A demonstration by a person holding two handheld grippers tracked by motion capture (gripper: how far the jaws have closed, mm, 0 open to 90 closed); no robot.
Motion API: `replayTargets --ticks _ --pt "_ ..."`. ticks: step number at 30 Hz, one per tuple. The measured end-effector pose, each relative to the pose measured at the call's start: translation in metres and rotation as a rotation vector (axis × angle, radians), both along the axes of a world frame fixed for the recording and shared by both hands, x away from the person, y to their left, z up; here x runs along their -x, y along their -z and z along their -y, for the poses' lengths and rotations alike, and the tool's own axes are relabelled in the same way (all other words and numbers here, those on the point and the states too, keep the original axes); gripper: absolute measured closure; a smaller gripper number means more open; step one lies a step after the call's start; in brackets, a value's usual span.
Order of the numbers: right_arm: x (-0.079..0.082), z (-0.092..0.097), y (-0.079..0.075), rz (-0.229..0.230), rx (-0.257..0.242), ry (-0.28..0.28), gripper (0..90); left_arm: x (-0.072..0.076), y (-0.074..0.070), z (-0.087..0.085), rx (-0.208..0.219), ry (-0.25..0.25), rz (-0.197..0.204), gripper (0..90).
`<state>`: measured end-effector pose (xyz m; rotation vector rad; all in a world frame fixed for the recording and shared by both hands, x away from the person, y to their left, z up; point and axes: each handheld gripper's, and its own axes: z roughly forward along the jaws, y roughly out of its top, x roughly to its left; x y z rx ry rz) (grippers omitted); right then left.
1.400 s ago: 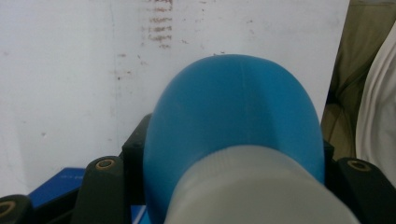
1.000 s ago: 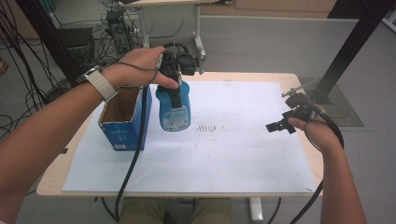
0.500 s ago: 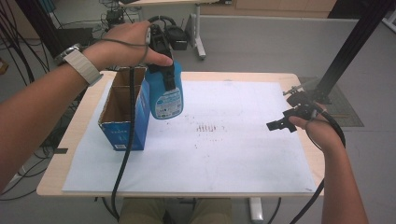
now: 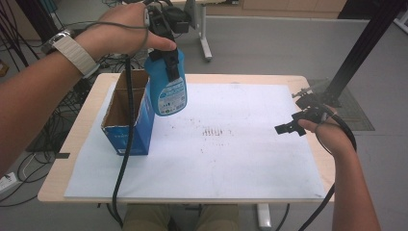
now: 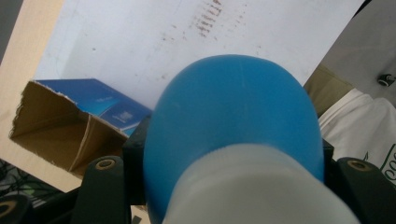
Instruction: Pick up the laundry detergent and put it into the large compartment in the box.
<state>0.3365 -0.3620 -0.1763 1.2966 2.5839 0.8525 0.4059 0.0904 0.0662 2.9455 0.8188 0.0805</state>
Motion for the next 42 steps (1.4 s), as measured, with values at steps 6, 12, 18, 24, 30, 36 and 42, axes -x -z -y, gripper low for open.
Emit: replayTargets --ticks 6,12,18,24,30,36,42 --pt "0.001 0.000 0.000 0.001 -0.002 0.000 5.4 0.000 -0.008 -0.003 0.011 -0.043 -0.002 39.6" --pt "0.003 0.001 -0.001 0.008 -0.004 -0.001 5.4 0.001 -0.016 -0.009 0.023 -0.100 0.004 39.6" --pt "0.004 0.001 0.000 0.013 -0.009 -0.006 5.4 0.001 -0.020 -0.014 0.031 -0.132 0.004 39.6" --pt "0.004 0.002 0.001 0.017 -0.011 -0.005 5.4 0.002 -0.023 -0.019 0.040 -0.173 0.009 39.6" --pt "0.003 0.003 0.002 0.019 -0.019 0.002 5.4 -0.005 -0.027 -0.027 0.047 -0.225 -0.008 39.6" --pt "0.002 0.003 0.003 0.023 -0.024 0.000 5.4 -0.007 -0.033 -0.037 0.059 -0.278 -0.006 39.6" --pt "0.000 0.002 0.004 0.021 -0.026 -0.002 5.4 -0.011 -0.036 -0.048 0.074 -0.320 -0.016 39.6"
